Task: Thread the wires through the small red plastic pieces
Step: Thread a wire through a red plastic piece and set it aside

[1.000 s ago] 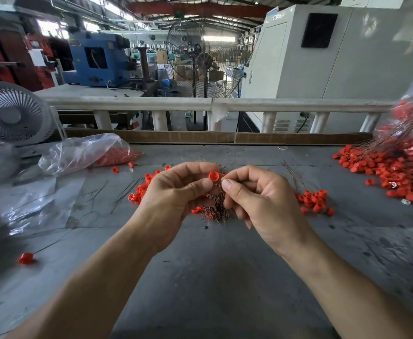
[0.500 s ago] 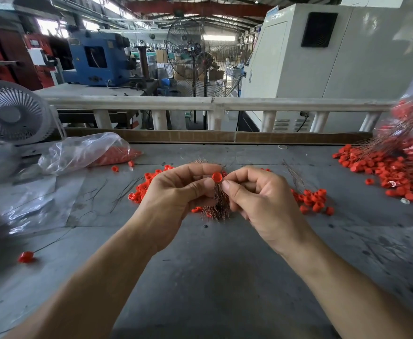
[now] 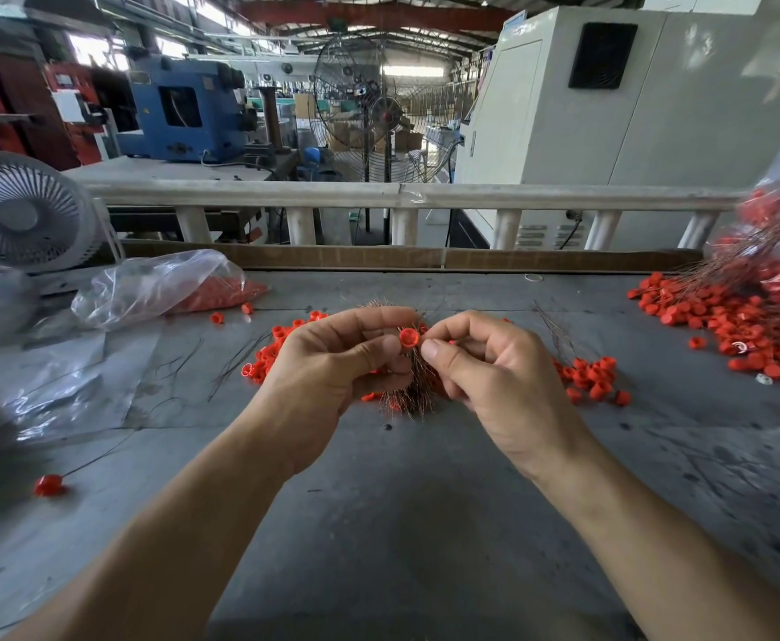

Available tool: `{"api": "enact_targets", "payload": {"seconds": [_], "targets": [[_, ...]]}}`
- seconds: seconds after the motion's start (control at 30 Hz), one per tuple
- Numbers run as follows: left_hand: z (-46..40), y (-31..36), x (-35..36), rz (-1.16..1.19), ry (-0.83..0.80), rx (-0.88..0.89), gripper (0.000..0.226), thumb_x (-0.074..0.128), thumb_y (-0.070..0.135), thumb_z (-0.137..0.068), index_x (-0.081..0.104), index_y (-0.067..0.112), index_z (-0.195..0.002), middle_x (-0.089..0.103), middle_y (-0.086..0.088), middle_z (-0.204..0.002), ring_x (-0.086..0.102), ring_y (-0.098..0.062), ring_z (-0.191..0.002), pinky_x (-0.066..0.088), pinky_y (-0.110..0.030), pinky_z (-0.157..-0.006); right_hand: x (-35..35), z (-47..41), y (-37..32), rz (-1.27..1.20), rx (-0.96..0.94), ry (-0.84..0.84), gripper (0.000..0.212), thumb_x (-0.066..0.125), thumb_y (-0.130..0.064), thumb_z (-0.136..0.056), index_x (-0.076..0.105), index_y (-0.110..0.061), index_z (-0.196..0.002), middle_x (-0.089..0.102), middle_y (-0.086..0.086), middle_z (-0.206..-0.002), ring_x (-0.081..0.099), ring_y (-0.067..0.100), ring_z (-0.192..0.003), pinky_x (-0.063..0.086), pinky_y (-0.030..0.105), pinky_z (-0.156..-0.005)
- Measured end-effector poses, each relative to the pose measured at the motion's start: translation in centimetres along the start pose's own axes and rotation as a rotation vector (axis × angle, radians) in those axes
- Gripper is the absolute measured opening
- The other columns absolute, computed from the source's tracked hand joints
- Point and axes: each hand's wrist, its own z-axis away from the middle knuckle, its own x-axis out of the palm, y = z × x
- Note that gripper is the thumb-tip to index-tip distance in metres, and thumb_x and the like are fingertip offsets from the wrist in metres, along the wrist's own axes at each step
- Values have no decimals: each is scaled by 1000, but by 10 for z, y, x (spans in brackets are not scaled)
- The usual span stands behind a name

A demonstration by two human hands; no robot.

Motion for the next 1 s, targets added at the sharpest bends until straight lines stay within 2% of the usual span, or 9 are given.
{"api": "enact_targets", "payload": {"seconds": [0.17, 0.27, 0.33, 0.43, 0.63, 0.77, 0.83, 0.9, 1.0], "targets": [[0, -1, 0, -11, -29, -27, 25, 66, 8, -82, 82, 16, -99, 74, -8, -86, 70, -14, -78, 60, -28, -74, 0, 0, -1, -68, 47, -29, 12, 60, -18, -93, 70, -19, -87, 53, -1, -59, 44, 6, -51, 35, 13, -48], [0, -1, -1, 1, -22, -24, 23, 67, 9, -81, 82, 14, -98, 74, -9, -88, 70, -16, -79, 60, -28, -74, 1, 0, -1, -129, 105, -48, 16, 54, -15, -92, 70, -20, -90, 59, 1, -63, 46, 6, -49, 34, 14, -43], [0, -1, -1, 12, -20, -22, 22, 68, 10, -81, 81, 13, -98, 74, -10, -88, 71, -16, -79, 60, -27, -74, 2, 0, 0, -111, 129, -57, 17, 53, -20, -88, 69, -21, -95, 65, 3, -67, 52, 9, -52, 37, 19, -42], [0, 0, 0, 22, -14, -19, 20, 68, 10, -82, 80, 11, -97, 73, -13, -86, 71, -19, -80, 61, -29, -74, 0, 0, 2, -78, 147, -71, 16, 55, -19, -92, 68, -22, -103, 71, 4, -73, 59, 16, -59, 40, 29, -44], [2, 4, 3, 50, -38, -41, 23, 69, 13, -81, 76, 5, -101, 75, -22, -100, 75, -26, -87, 63, -33, -74, 3, 1, -1, -81, 188, -96, 14, 58, -7, -100, 67, -15, -106, 74, 8, -78, 66, 24, -62, 43, 32, -45], [2, 3, 1, 66, -44, -68, 23, 71, 14, -79, 76, 5, -100, 74, -25, -108, 76, -28, -92, 64, -36, -80, 1, 2, -3, -58, 236, -161, 11, 60, -11, -100, 67, -12, -109, 78, 7, -88, 74, 27, -72, 48, 32, -48], [1, 2, 0, 83, -33, -74, 24, 71, 14, -80, 74, 3, -102, 73, -26, -109, 76, -29, -95, 63, -35, -79, -4, -1, -3, 27, 237, -161, 9, 63, -16, -100, 70, -18, -106, 79, 1, -89, 75, 21, -77, 50, 26, -51], [1, 2, -1, 79, -17, -69, 27, 71, 13, -81, 73, 2, -105, 73, -26, -109, 76, -30, -96, 62, -31, -76, -15, -7, 1, 254, 204, -58, 8, 67, -21, -97, 73, -26, -96, 78, -9, -84, 73, 8, -72, 48, 17, -56], [0, 0, -3, 66, 9, -64, 30, 73, 14, -79, 72, 1, -106, 74, -25, -109, 75, -32, -99, 62, -31, -76, -45, -16, 10, 613, 200, 190, 10, 72, -26, -87, 74, -30, -78, 74, -11, -71, 68, 8, -68, 51, 27, -65]]}}
